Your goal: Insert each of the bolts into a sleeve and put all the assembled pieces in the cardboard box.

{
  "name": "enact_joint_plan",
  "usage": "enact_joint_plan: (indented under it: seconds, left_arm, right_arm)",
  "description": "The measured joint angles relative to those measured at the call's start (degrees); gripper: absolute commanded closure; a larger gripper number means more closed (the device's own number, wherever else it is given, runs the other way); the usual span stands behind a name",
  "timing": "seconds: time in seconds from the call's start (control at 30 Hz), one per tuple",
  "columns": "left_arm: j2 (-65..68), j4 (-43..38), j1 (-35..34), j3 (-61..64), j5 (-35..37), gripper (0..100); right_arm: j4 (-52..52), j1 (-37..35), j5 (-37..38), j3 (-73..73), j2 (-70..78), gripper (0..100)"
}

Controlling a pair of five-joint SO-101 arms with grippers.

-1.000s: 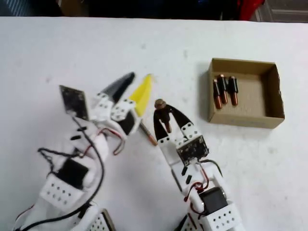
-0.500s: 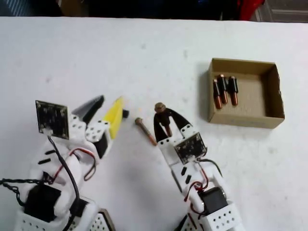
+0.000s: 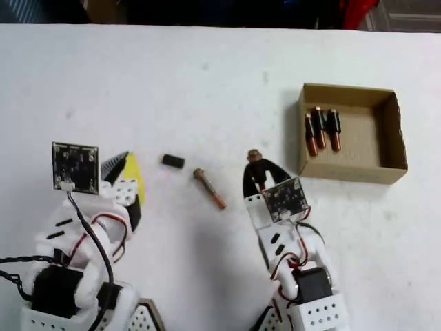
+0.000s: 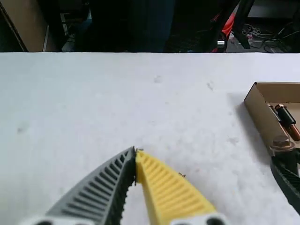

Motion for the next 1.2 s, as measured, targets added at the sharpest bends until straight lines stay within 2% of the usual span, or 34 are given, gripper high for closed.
enact_joint_plan:
  seconds: [0.17, 0.27, 0.47, 0.8, 1.03, 1.2]
  left_arm:
    - [-4.9, 4.2, -0.4, 0.0, -0.3, 98]
    - [-9.8, 6.0, -0.4, -0.3, -0.4, 98]
    - [-11.7, 9.1, -0.5, -1.0, -0.4, 98]
    - [-21.6, 11.0, -5.5, 6.8, -2.9, 98]
    - [-21.7, 10.9, -5.5, 15.5, -3.2, 98]
    - [-21.7, 5.6, -5.5, 24.7, -3.2, 98]
  right_arm:
    - [2.7, 1.8, 0.1, -1.9, 0.0, 98.1]
    - [2.9, 1.6, 3.3, -2.0, 0.0, 98.1]
    - [4.3, 2.3, 4.8, -2.3, -0.1, 98.1]
    - [7.4, 9.3, 5.1, -6.5, -0.1, 98.1]
    - [17.2, 15.1, 5.1, -16.4, -0.1, 98.1]
    - [19.6, 17.1, 5.1, -23.8, 5.4, 98.1]
